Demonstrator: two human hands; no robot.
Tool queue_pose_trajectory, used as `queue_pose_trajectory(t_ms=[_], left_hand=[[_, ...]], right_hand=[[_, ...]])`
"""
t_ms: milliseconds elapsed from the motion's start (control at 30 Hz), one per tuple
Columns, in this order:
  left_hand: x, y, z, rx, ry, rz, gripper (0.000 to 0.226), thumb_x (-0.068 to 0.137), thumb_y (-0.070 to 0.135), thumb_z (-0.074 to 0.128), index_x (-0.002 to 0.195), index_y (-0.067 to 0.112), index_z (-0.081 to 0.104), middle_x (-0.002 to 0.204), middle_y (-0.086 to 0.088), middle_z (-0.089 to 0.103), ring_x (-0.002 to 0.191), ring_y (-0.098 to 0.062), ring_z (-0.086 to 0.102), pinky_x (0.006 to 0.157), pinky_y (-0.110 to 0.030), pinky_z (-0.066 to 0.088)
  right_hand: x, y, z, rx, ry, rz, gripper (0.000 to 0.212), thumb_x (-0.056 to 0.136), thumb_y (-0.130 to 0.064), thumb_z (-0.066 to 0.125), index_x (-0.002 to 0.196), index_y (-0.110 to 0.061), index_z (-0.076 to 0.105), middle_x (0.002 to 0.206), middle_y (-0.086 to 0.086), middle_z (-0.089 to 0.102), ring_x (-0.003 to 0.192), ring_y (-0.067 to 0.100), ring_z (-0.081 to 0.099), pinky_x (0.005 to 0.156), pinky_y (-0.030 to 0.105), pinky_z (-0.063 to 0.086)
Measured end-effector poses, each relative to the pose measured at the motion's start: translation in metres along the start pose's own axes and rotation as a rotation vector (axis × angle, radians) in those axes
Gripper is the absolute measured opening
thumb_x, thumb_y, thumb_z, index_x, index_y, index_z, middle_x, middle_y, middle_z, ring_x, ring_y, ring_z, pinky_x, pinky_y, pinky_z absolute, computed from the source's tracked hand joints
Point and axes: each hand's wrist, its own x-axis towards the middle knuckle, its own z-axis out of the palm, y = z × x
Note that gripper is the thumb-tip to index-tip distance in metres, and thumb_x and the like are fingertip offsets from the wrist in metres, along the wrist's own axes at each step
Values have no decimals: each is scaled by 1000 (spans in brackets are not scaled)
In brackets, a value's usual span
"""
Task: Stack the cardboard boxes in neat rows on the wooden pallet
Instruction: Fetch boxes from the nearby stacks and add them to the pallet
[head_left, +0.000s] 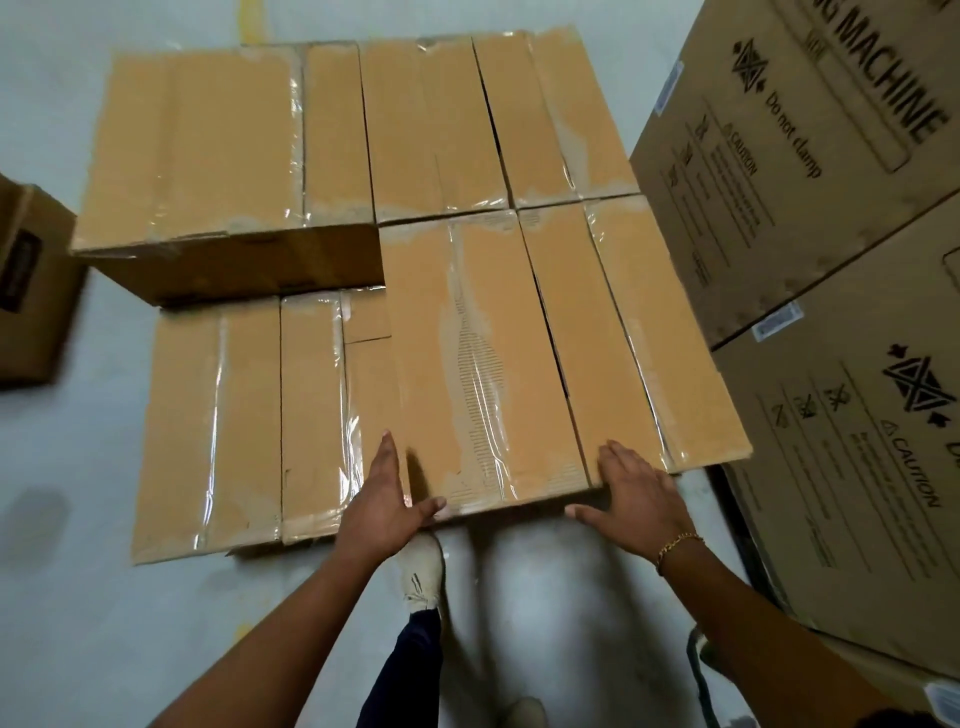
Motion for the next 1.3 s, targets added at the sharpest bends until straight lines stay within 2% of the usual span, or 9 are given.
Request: queue_pose_trajectory(t_ms=[133, 367, 533, 667, 733, 933, 1000, 1067, 1300], left_hand=[[-45, 22, -44, 82, 95, 57, 106, 89, 53, 73, 165, 14, 8, 172, -4, 14, 154, -25, 27, 119, -41, 31], [-163, 37, -97, 164, 258, 66, 92, 94, 63, 59, 165, 18, 18, 172, -2, 12, 157, -23, 18, 123, -47, 25], [-241, 25, -129, 147, 345, 61, 89, 94, 66, 57, 163, 20, 25, 170, -3, 22, 155, -24, 22, 122, -48, 27], [-286, 2, -161, 122, 407, 27, 97, 84, 78, 45, 161, 21, 30, 169, -2, 27, 155, -23, 24, 122, -47, 28], [-302, -16, -179, 81, 450, 11, 96, 84, 78, 46, 161, 23, 31, 169, -1, 27, 154, -23, 25, 122, -47, 29], [-341, -86, -245, -20, 592, -55, 100, 77, 83, 39, 159, 26, 34, 169, 4, 26, 156, -18, 20, 121, -42, 24], [-352, -120, -270, -53, 623, -83, 93, 84, 80, 48, 160, 28, 33, 169, 5, 25, 156, -17, 19, 122, -41, 22], [-363, -157, -294, -71, 663, -113, 81, 93, 68, 57, 160, 28, 32, 169, 5, 25, 156, -17, 18, 122, -41, 21], [-414, -288, -383, -120, 747, -235, 75, 95, 65, 56, 158, 30, 35, 166, 7, 31, 153, -15, 25, 122, -43, 26]], right_hand=[[-49, -15, -35, 57, 37, -39, 98, 89, -79, 43, 162, -21, 15, 170, -1, 13, 155, 20, 15, 123, 47, 20], [-138, -53, -86, 95, 112, -185, 84, 98, -68, 41, 162, -20, 15, 170, -2, 12, 155, 18, 16, 122, 43, 19], [-185, -92, -119, 103, 143, -273, 84, 98, -67, 41, 162, -21, 14, 170, -3, 13, 155, 18, 17, 123, 44, 19], [-204, -133, -142, 97, 178, -354, 86, 96, -70, 40, 162, -23, 13, 170, -4, 13, 155, 18, 17, 123, 43, 17], [-210, -160, -148, 108, 195, -400, 85, 96, -71, 39, 162, -24, 13, 170, -4, 14, 155, 18, 17, 123, 43, 18], [-218, -278, -154, 100, 206, -536, 84, 96, -71, 37, 162, -25, 15, 170, -5, 15, 155, 17, 18, 123, 43, 22], [-221, -331, -152, 111, 202, -577, 83, 96, -72, 37, 162, -26, 16, 169, -5, 16, 154, 18, 19, 122, 44, 23], [-226, -386, -146, 117, 190, -625, 84, 95, -72, 37, 162, -26, 16, 169, -5, 17, 154, 18, 19, 122, 46, 23], [-241, -563, -124, 196, 122, -767, 86, 91, -74, 39, 160, -25, 23, 167, -4, 23, 152, 18, 25, 121, 47, 28]])
